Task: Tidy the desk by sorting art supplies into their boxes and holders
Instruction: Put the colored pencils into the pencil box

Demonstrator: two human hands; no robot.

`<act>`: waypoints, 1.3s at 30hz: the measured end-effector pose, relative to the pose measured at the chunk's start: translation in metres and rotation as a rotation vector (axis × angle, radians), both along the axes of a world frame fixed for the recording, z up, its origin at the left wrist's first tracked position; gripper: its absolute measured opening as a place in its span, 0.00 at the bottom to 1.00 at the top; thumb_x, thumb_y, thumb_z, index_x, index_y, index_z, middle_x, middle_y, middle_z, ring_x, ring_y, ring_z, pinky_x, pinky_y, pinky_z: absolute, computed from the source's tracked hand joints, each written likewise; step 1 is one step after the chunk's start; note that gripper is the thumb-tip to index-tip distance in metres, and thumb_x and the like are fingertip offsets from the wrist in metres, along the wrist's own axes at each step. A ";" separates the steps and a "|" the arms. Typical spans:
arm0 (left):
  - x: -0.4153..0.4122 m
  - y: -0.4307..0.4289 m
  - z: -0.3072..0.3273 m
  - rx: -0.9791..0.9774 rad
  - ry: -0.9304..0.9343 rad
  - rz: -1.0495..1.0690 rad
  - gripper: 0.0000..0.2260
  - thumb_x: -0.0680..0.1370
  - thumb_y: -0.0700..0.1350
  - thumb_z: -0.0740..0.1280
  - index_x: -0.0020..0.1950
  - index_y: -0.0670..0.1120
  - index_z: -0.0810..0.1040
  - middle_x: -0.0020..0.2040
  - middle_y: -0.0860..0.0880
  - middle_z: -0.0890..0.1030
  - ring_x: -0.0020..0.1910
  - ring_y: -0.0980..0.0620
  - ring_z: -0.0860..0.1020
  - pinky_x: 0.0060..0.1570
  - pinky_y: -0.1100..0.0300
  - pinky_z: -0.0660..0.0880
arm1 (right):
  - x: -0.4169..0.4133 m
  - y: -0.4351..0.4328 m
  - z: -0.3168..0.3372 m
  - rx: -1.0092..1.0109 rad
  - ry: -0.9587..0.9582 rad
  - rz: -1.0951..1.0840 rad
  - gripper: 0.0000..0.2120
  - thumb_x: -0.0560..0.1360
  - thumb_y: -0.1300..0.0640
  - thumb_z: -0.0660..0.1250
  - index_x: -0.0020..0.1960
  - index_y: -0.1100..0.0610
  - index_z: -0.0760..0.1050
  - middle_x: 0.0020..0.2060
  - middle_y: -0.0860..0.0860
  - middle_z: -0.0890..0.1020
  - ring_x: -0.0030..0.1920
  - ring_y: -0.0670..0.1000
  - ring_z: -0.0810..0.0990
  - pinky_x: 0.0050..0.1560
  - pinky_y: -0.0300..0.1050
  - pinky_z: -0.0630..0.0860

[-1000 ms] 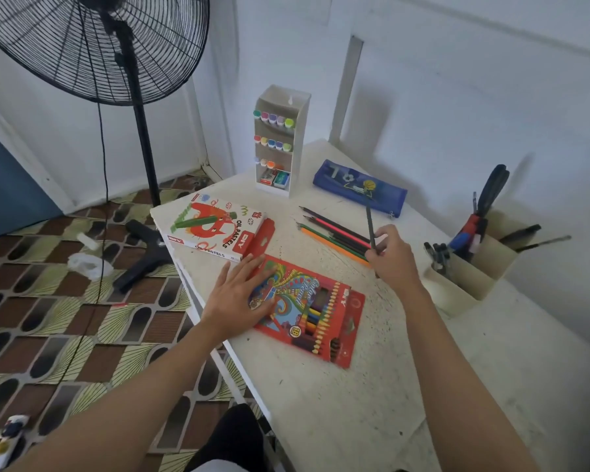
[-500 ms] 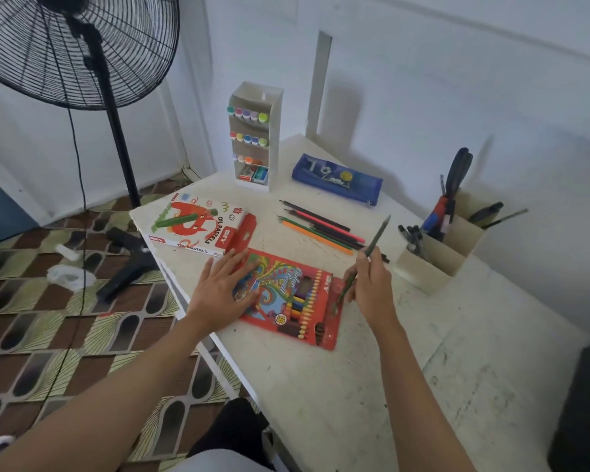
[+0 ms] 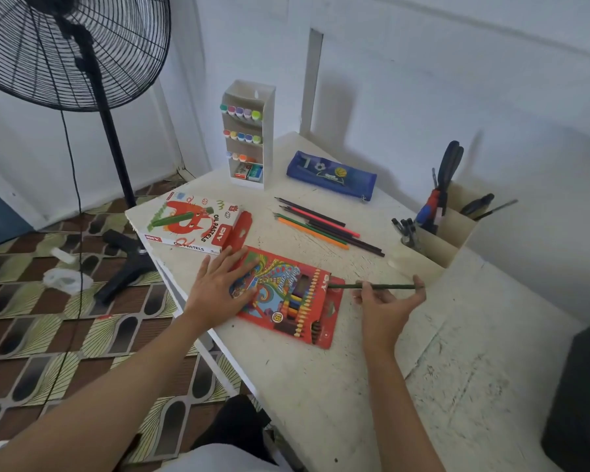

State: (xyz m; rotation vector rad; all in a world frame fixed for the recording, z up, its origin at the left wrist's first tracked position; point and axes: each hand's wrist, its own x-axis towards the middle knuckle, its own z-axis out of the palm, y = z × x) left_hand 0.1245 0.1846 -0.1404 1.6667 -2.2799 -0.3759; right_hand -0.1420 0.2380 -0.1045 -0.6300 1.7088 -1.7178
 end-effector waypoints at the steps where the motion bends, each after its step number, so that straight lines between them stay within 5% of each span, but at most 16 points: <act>1: 0.000 0.000 0.000 0.001 0.000 0.001 0.39 0.67 0.77 0.42 0.74 0.62 0.58 0.77 0.58 0.55 0.75 0.58 0.45 0.73 0.52 0.38 | -0.001 0.002 0.000 0.015 0.002 -0.001 0.35 0.72 0.67 0.70 0.68 0.49 0.53 0.38 0.55 0.84 0.35 0.47 0.84 0.36 0.30 0.76; 8: -0.001 -0.001 -0.001 -0.008 0.015 0.001 0.34 0.70 0.71 0.47 0.74 0.60 0.59 0.76 0.57 0.56 0.76 0.57 0.48 0.73 0.51 0.41 | -0.006 0.002 -0.004 -0.010 -0.069 0.011 0.14 0.79 0.63 0.60 0.63 0.56 0.62 0.46 0.55 0.79 0.34 0.46 0.82 0.34 0.35 0.77; 11: -0.001 -0.001 -0.001 -0.010 0.020 0.003 0.35 0.70 0.71 0.47 0.75 0.60 0.59 0.76 0.57 0.57 0.76 0.57 0.48 0.73 0.51 0.41 | -0.008 0.003 -0.002 -0.004 -0.151 -0.007 0.09 0.77 0.67 0.63 0.56 0.61 0.68 0.47 0.56 0.78 0.37 0.49 0.81 0.35 0.35 0.77; 19: -0.001 -0.001 -0.001 -0.008 0.026 0.006 0.34 0.70 0.70 0.47 0.75 0.60 0.58 0.76 0.57 0.56 0.76 0.57 0.48 0.74 0.50 0.41 | -0.010 0.009 -0.002 0.045 0.061 0.170 0.09 0.67 0.69 0.74 0.45 0.63 0.78 0.39 0.52 0.83 0.36 0.42 0.82 0.37 0.31 0.77; 24: -0.002 0.000 -0.001 -0.009 0.038 0.008 0.34 0.70 0.70 0.47 0.74 0.60 0.59 0.76 0.56 0.57 0.76 0.56 0.49 0.74 0.49 0.42 | -0.002 0.004 -0.017 0.124 0.291 0.254 0.11 0.61 0.62 0.79 0.37 0.51 0.80 0.44 0.48 0.82 0.47 0.48 0.80 0.47 0.43 0.78; 28: -0.001 -0.001 -0.002 -0.008 0.042 0.011 0.34 0.70 0.70 0.48 0.74 0.60 0.59 0.76 0.56 0.57 0.76 0.56 0.49 0.74 0.49 0.43 | 0.010 -0.007 -0.017 0.300 0.567 0.289 0.09 0.61 0.51 0.79 0.38 0.46 0.81 0.44 0.40 0.77 0.50 0.49 0.76 0.37 0.38 0.69; 33: -0.001 -0.001 -0.001 0.001 0.030 0.019 0.34 0.70 0.70 0.47 0.74 0.60 0.59 0.76 0.56 0.57 0.76 0.56 0.49 0.74 0.50 0.42 | -0.001 -0.003 -0.016 0.290 0.521 0.361 0.13 0.64 0.55 0.78 0.48 0.50 0.82 0.51 0.43 0.76 0.51 0.48 0.76 0.42 0.34 0.69; 39: -0.002 0.000 0.000 0.014 0.027 0.020 0.35 0.69 0.71 0.46 0.74 0.59 0.59 0.77 0.56 0.57 0.76 0.56 0.49 0.74 0.50 0.42 | -0.013 0.003 -0.014 0.273 0.461 0.405 0.12 0.66 0.65 0.76 0.46 0.54 0.80 0.54 0.49 0.71 0.43 0.42 0.72 0.38 0.24 0.70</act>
